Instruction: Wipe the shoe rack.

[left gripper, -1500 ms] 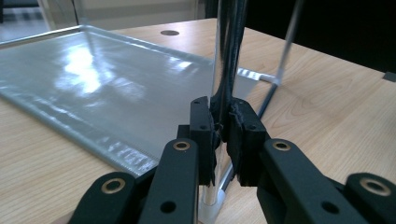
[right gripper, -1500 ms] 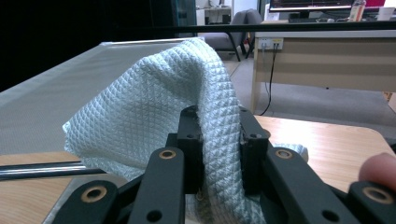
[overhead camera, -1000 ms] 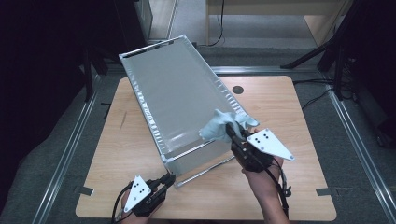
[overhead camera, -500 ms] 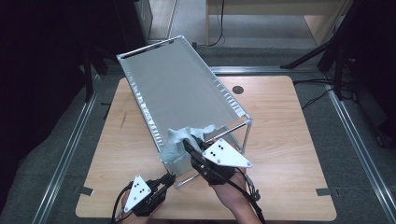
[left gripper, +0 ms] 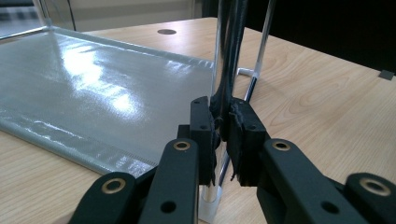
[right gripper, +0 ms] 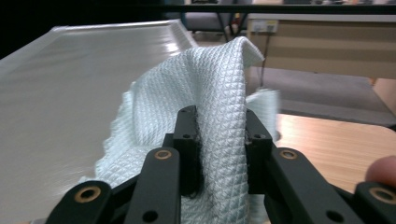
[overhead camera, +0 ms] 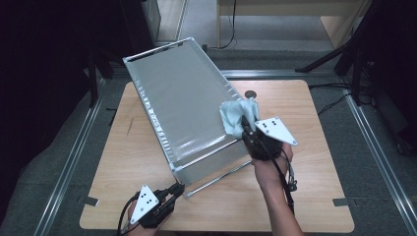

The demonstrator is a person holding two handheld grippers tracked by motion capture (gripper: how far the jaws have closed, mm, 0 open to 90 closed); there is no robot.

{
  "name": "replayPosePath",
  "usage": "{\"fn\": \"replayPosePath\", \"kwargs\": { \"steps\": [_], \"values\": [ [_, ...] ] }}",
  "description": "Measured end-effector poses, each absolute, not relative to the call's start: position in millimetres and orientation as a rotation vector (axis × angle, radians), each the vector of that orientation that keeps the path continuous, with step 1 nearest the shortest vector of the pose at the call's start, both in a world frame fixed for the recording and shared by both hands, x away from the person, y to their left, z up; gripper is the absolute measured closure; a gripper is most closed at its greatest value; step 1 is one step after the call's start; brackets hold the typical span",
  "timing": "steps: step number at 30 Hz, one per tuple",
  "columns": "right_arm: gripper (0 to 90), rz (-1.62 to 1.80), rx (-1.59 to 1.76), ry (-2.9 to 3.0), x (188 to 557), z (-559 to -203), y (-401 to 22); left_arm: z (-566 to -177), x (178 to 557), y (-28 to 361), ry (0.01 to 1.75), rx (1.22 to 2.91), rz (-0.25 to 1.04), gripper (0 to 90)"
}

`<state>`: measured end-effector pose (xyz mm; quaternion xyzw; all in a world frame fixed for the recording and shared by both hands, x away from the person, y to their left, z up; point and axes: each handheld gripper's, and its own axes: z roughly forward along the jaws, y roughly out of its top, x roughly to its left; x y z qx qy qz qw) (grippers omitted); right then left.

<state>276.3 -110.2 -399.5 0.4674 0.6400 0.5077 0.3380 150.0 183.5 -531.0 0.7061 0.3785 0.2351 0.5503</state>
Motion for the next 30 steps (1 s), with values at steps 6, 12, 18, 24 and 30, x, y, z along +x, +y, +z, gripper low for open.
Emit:
{"fn": "replayPosePath", "kwargs": {
  "steps": [6,12,18,24,30],
  "values": [
    [76.3,1.371,1.097,1.840,259.4,-407.6,-70.3,-530.9,150.2,183.7,0.900,1.673,0.551,81.7],
    [76.2,1.481,1.006,1.978,232.8,-408.6,-30.7,-531.2,150.4,183.7,0.899,1.673,0.549,81.7],
    [75.9,1.587,0.911,2.077,214.0,-408.5,-4.0,-531.3,149.7,183.2,0.899,1.674,0.554,81.7],
    [75.8,1.494,0.944,1.980,228.4,-408.5,-32.0,-531.4,149.8,183.8,0.898,1.678,0.553,81.7],
    [75.8,1.427,1.100,1.792,241.7,-394.0,-90.4,-531.5,149.8,184.0,0.896,1.681,0.552,81.7]
  ]
}}
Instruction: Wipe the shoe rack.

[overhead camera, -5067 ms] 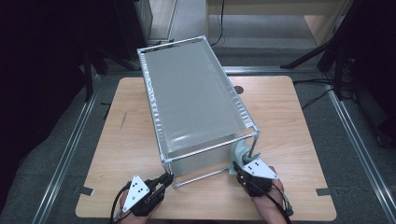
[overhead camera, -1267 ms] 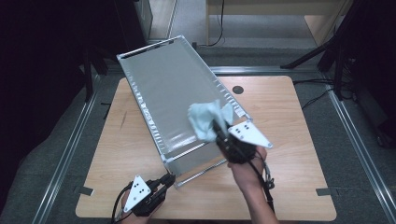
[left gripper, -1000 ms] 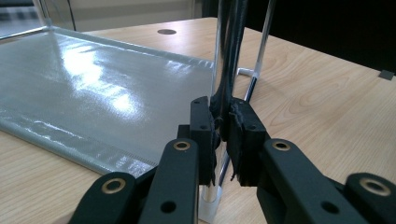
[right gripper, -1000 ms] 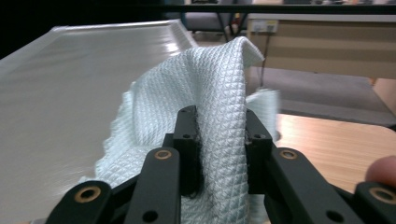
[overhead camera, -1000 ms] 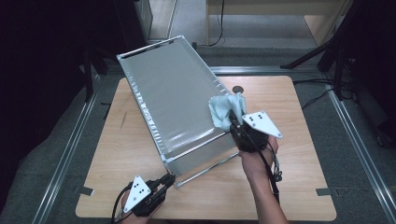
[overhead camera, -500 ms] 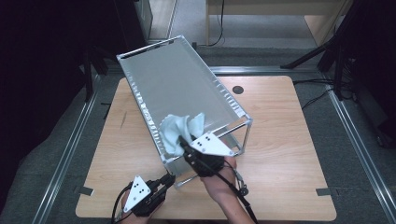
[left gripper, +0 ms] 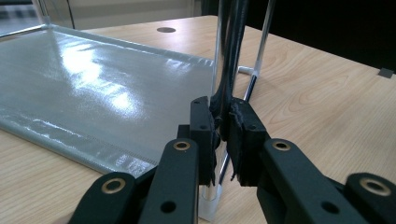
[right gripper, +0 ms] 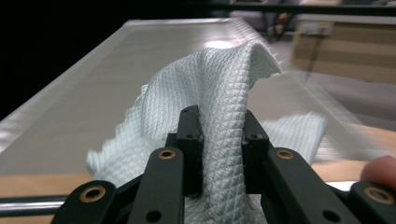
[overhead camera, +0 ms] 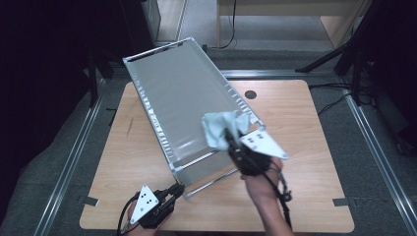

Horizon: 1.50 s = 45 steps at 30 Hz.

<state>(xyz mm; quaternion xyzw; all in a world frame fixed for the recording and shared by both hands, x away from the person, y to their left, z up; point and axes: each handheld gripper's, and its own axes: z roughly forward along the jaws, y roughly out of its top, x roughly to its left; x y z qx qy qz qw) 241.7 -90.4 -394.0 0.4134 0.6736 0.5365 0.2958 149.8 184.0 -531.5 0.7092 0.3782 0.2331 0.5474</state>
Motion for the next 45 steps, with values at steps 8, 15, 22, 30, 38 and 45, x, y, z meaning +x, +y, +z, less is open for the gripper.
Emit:
{"fn": "replayPosePath", "kwargs": {
  "steps": [8,15,22,30,38,45],
  "values": [
    [76.1,1.368,1.256,1.584,236.8,-397.4,-180.2,-531.7,149.4,183.6,0.902,1.679,0.553,81.7],
    [76.1,1.306,1.382,1.639,236.5,-456.8,-197.8,-532.0,149.5,183.8,0.900,1.680,0.552,81.7],
    [75.9,1.171,1.367,1.830,242.8,-508.7,-169.7,-531.9,149.5,183.9,0.900,1.683,0.552,81.7],
    [75.9,1.191,1.350,1.938,243.7,-521.5,-146.0,-533.0,148.3,184.5,0.901,1.677,0.554,81.6],
    [76.0,1.323,1.228,1.709,241.9,-480.8,-146.3,-533.9,147.1,186.3,0.902,1.675,0.550,81.6],
    [75.6,1.181,1.141,1.896,257.8,-512.0,-121.1,-533.9,146.4,186.6,0.897,1.680,0.557,81.6]
  ]
}}
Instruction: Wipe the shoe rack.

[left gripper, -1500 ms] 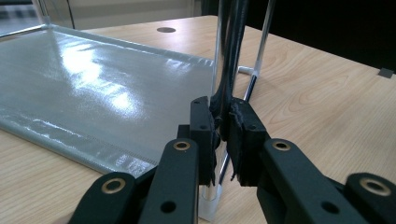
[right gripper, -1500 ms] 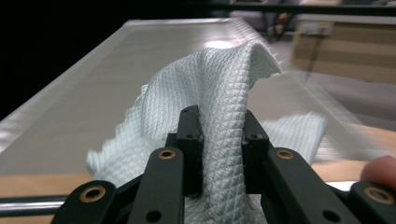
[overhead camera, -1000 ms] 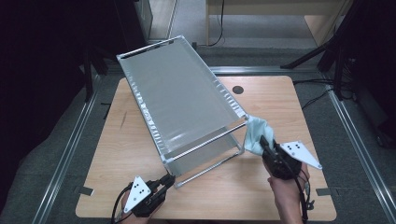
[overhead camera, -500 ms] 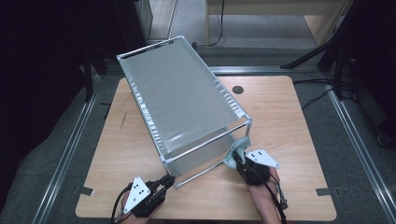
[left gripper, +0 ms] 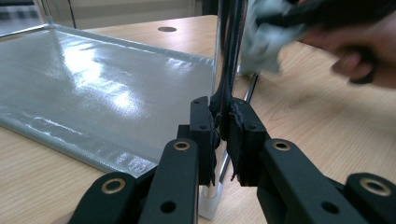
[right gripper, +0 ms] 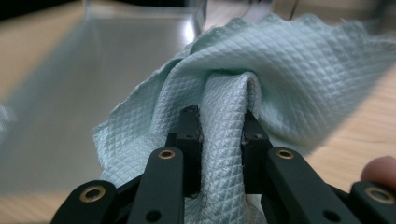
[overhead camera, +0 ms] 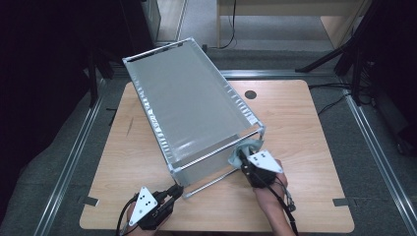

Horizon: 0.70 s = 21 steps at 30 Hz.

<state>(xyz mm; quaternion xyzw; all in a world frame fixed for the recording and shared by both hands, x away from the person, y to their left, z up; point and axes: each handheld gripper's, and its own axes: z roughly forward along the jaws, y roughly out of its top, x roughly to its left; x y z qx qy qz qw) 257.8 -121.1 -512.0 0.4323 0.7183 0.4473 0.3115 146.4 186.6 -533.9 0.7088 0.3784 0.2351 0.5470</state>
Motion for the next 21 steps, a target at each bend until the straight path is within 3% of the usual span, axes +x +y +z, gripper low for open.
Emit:
{"fn": "replayPosePath", "kwargs": {
  "steps": [10,21],
  "values": [
    [76.3,0.978,1.214,2.123,269.2,-549.5,-99.1,-533.8,146.0,187.8,0.897,1.682,0.552,81.6],
    [77.0,1.100,0.994,2.314,224.1,-554.0,-29.5,-533.2,144.0,186.4,0.902,1.687,0.560,81.9]
  ]
}}
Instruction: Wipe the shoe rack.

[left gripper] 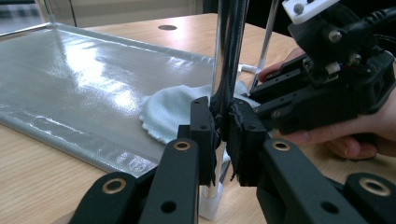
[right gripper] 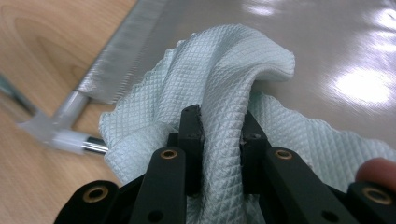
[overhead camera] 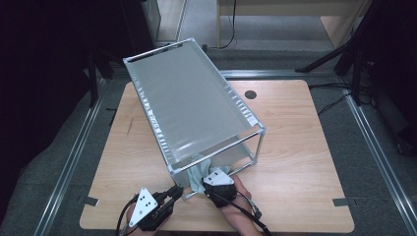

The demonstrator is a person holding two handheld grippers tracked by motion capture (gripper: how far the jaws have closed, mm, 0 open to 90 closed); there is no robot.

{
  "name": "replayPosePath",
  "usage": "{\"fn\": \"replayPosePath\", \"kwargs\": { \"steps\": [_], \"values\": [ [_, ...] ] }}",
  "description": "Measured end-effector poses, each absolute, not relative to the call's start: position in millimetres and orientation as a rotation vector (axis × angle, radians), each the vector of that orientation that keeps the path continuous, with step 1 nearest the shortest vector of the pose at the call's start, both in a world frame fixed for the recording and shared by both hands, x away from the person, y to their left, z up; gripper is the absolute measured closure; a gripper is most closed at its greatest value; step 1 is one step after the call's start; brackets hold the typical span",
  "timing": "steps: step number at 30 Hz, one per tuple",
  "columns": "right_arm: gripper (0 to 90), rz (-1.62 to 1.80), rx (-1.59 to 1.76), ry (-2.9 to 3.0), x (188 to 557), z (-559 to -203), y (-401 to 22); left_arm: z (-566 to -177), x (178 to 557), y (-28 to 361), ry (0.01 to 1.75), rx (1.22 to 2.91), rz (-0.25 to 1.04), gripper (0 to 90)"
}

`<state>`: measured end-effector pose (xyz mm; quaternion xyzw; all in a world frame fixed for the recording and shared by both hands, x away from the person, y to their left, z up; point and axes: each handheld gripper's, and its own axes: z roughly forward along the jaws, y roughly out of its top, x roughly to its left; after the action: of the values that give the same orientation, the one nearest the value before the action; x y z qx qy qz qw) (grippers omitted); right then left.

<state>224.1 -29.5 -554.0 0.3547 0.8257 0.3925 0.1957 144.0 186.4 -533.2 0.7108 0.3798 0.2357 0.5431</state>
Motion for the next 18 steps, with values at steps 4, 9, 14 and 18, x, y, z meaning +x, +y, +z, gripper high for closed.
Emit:
{"fn": "replayPosePath", "kwargs": {
  "steps": [4,9,14,18],
  "values": [
    [76.0,1.117,1.001,2.339,229.3,-554.0,-33.3,-533.2,143.3,185.8,0.899,1.690,0.569,81.9],
    [75.8,0.991,1.092,2.218,252.4,-552.0,-71.8,-533.2,143.4,186.7,0.897,1.692,0.566,81.8],
    [76.6,0.835,1.131,2.069,265.5,-553.2,-104.7,-532.8,142.4,187.6,0.899,1.697,0.568,81.7],
    [77.9,0.813,1.162,2.032,262.8,-554.9,-100.2,-533.1,142.7,188.5,0.915,1.686,0.560,81.8]
  ]
}}
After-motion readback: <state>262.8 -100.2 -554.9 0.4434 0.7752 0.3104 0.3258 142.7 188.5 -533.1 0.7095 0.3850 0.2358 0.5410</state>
